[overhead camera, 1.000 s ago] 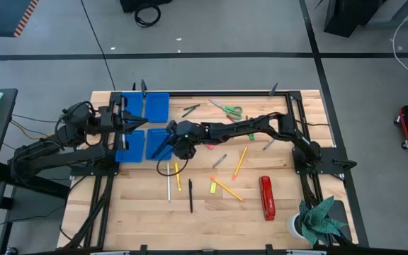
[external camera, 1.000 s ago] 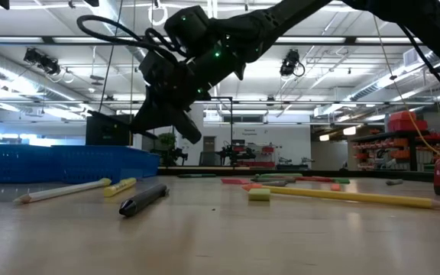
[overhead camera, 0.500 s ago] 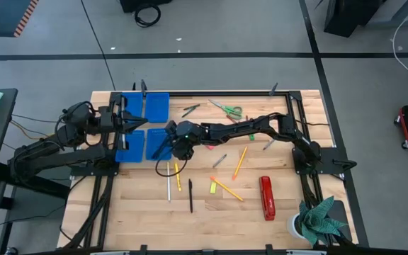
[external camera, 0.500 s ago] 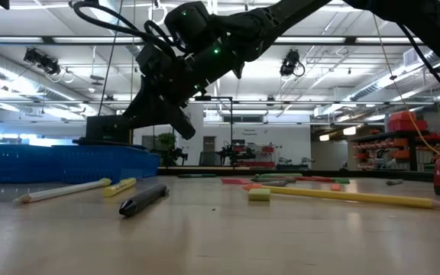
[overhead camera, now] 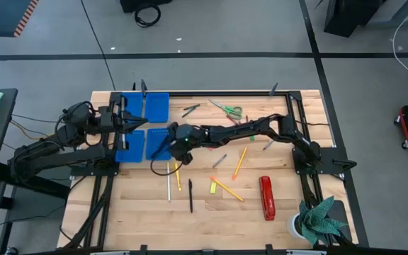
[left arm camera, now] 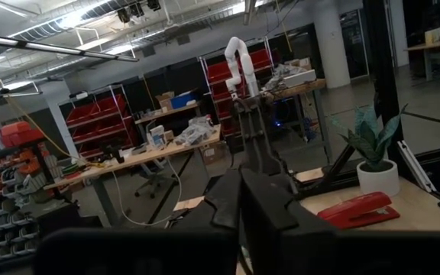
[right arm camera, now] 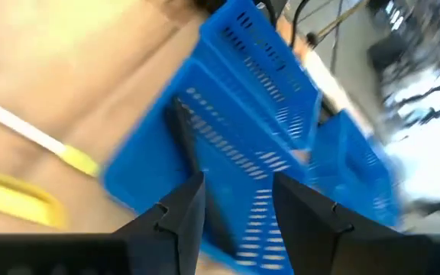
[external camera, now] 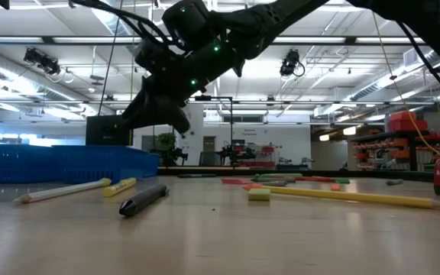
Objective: Sort crayons/erasers/pens/pencils in bins
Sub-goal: Put the pink eraser into the top right blue bin
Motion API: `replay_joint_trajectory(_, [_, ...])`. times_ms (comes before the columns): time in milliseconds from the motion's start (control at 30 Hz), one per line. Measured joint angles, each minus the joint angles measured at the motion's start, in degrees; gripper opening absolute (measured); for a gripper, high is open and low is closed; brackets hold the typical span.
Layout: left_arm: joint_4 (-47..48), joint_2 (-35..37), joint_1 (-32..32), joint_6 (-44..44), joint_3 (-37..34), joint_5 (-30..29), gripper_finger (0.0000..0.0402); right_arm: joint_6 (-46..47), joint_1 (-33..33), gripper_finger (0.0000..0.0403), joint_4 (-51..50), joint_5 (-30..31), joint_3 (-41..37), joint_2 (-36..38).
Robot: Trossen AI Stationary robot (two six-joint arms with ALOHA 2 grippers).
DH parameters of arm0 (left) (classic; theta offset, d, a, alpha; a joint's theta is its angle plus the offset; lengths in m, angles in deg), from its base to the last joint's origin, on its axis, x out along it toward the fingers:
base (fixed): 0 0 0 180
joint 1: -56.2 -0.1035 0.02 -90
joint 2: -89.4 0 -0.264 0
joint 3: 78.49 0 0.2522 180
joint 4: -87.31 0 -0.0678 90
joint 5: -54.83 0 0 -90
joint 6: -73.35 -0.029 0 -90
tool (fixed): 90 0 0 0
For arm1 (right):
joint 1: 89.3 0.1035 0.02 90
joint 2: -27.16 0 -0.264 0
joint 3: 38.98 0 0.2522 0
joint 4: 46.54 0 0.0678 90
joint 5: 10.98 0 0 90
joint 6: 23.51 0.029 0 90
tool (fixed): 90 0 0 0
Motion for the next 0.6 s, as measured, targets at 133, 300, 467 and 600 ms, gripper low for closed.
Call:
replay_joint_trajectory(133, [0.01, 0.0, 0.0, 0.02, 0.0, 0.0, 0.0025, 15.37, 2.14, 0.016, -2.67, 0.0, 0.03, 0.0])
replay_joint_trajectory(300, [0.03, 0.0, -0.02, 0.04, 0.0, 0.0, 0.0014, 41.71, 4.96, 0.016, -7.79, -0.02, 2.28, 0.0])
replay_joint_trajectory(467, [0.05, 0.0, -0.02, 0.06, 0.0, 0.0, 0.0016, 60.97, 7.6, 0.016, -13.87, -0.61, 4.57, 0.02])
replay_joint_trajectory(600, [0.05, 0.0, -0.02, 0.36, 0.0, 0.01, 0.0023, 71.49, 9.58, 0.016, -18.97, 1.16, 4.63, 0.02])
